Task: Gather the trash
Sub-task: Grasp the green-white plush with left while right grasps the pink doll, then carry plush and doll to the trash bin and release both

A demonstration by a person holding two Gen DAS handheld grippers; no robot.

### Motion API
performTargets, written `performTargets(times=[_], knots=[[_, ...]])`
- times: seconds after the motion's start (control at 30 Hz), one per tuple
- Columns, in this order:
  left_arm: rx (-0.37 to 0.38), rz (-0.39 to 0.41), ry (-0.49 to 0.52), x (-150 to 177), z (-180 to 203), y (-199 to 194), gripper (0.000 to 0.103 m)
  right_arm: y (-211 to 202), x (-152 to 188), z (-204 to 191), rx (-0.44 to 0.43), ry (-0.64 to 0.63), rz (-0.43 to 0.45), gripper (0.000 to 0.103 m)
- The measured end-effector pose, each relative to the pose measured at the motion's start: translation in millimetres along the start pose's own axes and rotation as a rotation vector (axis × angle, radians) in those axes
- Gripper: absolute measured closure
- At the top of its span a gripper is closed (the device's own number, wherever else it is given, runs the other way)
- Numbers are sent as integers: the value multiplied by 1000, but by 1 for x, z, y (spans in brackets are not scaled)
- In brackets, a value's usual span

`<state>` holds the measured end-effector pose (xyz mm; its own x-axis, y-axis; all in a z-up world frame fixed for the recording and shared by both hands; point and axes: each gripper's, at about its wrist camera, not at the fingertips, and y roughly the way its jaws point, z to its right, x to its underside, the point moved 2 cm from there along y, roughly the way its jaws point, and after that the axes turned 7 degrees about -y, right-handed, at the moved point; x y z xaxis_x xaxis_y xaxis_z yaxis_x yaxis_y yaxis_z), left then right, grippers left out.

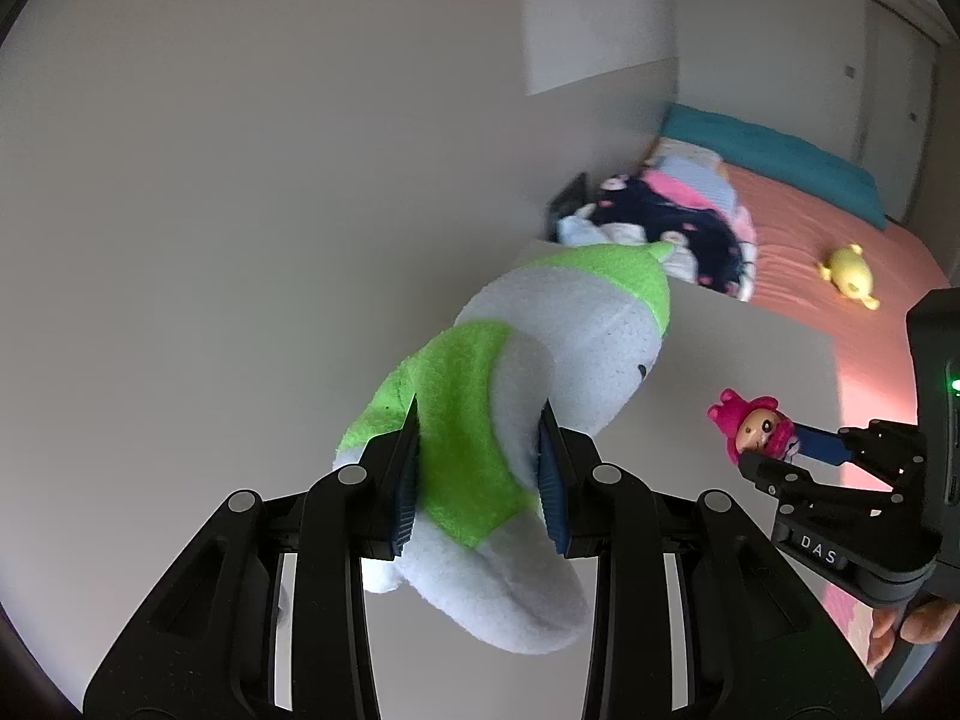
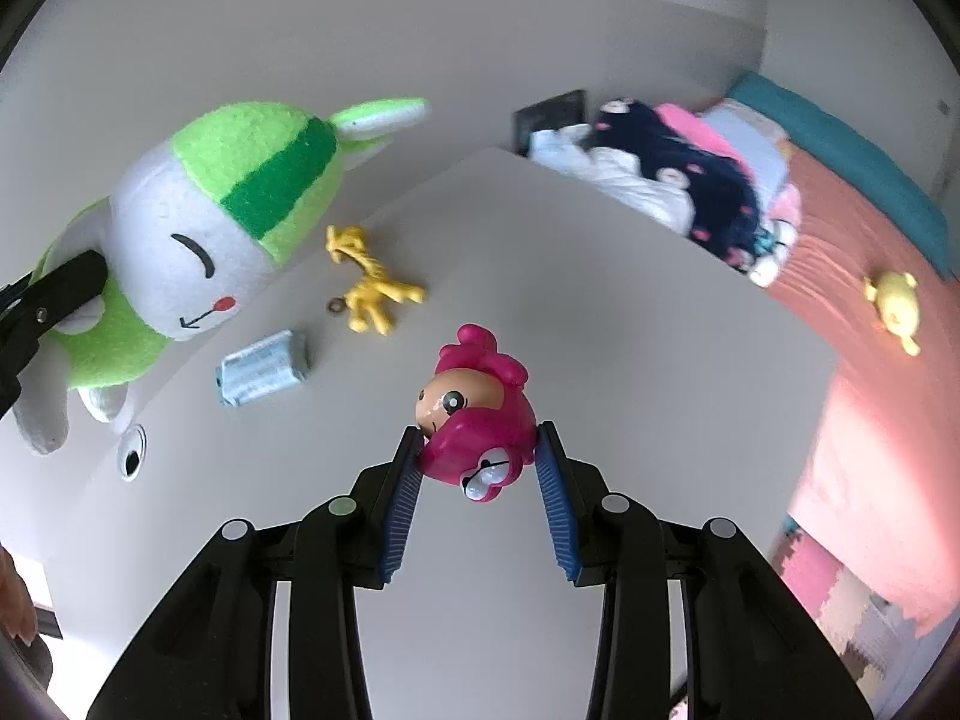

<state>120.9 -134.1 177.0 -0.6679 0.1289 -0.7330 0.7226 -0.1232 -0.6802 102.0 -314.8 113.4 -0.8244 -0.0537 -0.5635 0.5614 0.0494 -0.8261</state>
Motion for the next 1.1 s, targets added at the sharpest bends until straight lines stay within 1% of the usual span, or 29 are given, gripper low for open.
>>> performTargets(times=[0.2,0.3,0.5,0.7,0.87,1.0,1.1], knots=[[77,-4,41,22,56,-22,70,-40,51,42,52,66,9,63],[123,-7,84,38,95,-32,70,-56,74,64,75,102,14,63],[211,-23,155,65,162,-43,70,-88,132,117,137,187,14,63],[302,-41,244,95,234,-61,70,-104,180,165,177,274,1,63],[350,-56,284,115,281,-69,70,-112,217,198,193,348,-14,63],[387,-99,317,132,322,-58,70,-113,244,222,205,404,-27,63],[403,-126,339,146,345,-50,69,-111,264,237,212,435,-45,63]])
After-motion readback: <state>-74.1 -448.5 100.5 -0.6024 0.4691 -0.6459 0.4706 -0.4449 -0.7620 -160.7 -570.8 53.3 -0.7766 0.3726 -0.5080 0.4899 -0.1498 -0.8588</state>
